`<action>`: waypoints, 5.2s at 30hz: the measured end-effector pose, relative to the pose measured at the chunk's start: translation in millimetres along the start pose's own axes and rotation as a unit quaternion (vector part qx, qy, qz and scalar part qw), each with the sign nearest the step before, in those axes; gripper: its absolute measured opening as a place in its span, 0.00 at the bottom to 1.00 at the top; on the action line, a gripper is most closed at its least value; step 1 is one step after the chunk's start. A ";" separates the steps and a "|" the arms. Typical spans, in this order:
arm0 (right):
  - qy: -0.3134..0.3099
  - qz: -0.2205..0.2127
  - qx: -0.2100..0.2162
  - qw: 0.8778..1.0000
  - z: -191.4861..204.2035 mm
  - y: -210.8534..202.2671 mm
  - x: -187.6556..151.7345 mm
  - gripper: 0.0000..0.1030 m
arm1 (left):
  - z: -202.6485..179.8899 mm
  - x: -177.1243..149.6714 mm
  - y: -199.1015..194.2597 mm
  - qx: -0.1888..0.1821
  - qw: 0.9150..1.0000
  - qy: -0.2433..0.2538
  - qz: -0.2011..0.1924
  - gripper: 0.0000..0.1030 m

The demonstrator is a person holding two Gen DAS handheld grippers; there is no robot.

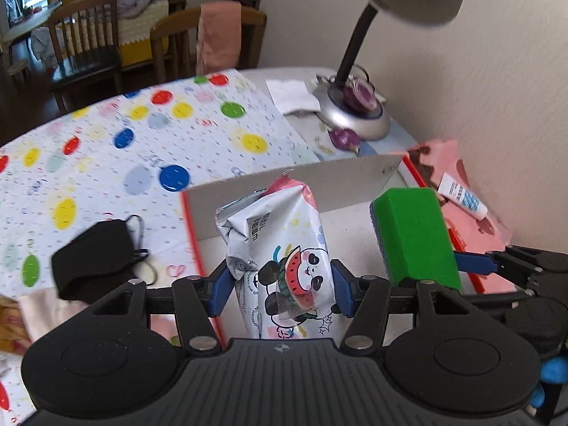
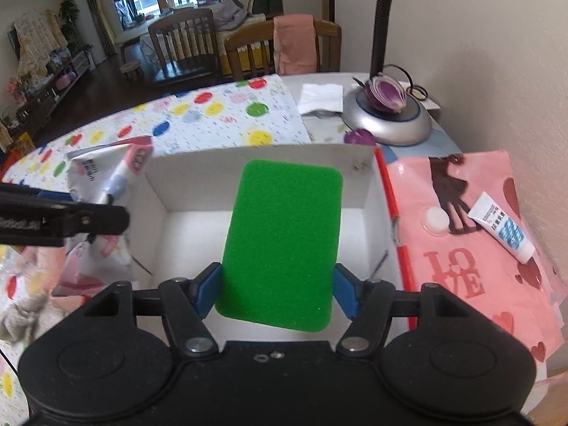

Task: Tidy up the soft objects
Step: 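Carry the sponge with the right tool while the left tool carries the bag into the box, then open both tools to release the sponge and bag inside the box, then withdraw both tools from the box toward the pink puff and white towel, then grasp the pink mesh bath puff with the right tool while the left tool grasps the white towel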

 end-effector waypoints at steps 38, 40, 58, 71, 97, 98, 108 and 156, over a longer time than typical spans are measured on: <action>-0.090 0.094 0.030 0.991 -1.9 79.1 -24.3 0.71 | -8.7 -23.7 124.8 0.051 0.991 0.013 0.126 0.71; -0.090 0.089 0.034 0.991 -1.8 75.7 -24.0 0.72 | -9.3 -22.9 119.6 0.046 0.992 0.009 0.119 0.71; -0.063 0.011 0.040 0.997 -10.3 18.6 -14.9 0.76 | -15.6 -17.2 31.5 0.014 1.000 0.027 0.002 0.71; -0.060 -0.056 0.053 0.995 13.1 -29.1 -1.1 0.80 | 13.5 -31.4 -55.8 -0.015 0.997 0.012 -0.079 0.71; -0.080 -0.149 0.079 0.982 169.1 -88.5 20.9 0.89 | 182.6 -84.4 -194.0 -0.007 0.982 -0.044 -0.181 0.78; -0.081 -0.148 0.081 0.982 175.5 -87.6 20.9 0.89 | 192.7 -87.0 -197.2 -0.003 0.982 -0.050 -0.183 0.78; -0.078 -0.140 0.096 0.982 230.1 -74.6 18.5 1.00 | 285.6 -113.6 -224.7 0.047 0.972 -0.084 -0.217 0.85; -0.076 0.042 -0.001 0.996 278.3 123.2 26.8 0.87 | 287.7 -167.6 -50.4 0.029 0.997 0.048 -0.059 0.99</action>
Point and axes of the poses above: each gripper's, at about its wrist camera, not at the fingertips, and y roughly the way its jaws point, z to its left, x to its top, the point moved 6 cm from there along y, roughly the way its jaws point, and after that the axes turned 15 degrees about -y, right-handed, at the moved point
